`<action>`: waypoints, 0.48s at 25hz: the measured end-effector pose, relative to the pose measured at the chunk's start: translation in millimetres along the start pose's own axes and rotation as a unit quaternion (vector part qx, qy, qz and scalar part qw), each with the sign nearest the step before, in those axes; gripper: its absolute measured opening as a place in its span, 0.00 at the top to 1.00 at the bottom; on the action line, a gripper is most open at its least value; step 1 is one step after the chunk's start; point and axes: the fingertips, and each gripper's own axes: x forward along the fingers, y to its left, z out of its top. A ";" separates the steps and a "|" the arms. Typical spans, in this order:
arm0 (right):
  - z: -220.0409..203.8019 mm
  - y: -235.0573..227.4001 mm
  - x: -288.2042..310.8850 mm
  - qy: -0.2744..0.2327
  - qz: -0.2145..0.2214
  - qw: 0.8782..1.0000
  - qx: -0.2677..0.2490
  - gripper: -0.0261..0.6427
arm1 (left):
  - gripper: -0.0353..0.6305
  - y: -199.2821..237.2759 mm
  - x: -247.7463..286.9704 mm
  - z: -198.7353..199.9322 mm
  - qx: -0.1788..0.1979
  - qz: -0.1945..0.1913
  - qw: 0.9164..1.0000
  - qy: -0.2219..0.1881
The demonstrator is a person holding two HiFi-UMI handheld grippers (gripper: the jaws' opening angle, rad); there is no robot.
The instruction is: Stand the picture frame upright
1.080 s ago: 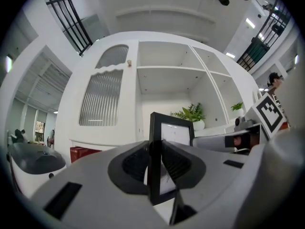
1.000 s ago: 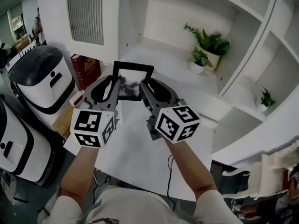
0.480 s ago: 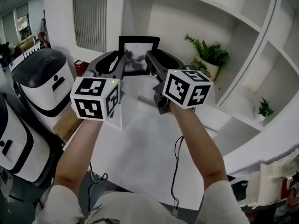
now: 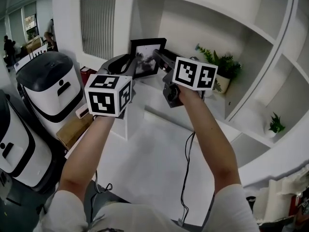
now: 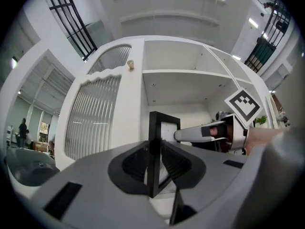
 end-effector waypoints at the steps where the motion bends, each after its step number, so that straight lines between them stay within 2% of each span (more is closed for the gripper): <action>1: -2.7 -2.5 3.8 0.007 0.002 1.000 0.002 0.74 | 0.82 0.3 1.2 -2.8 -0.003 0.001 1.000 0.002; 12: -13.1 -8.0 35.7 0.038 0.021 0.999 0.009 0.74 | 0.82 11.4 3.1 -12.9 -0.035 0.010 0.999 0.000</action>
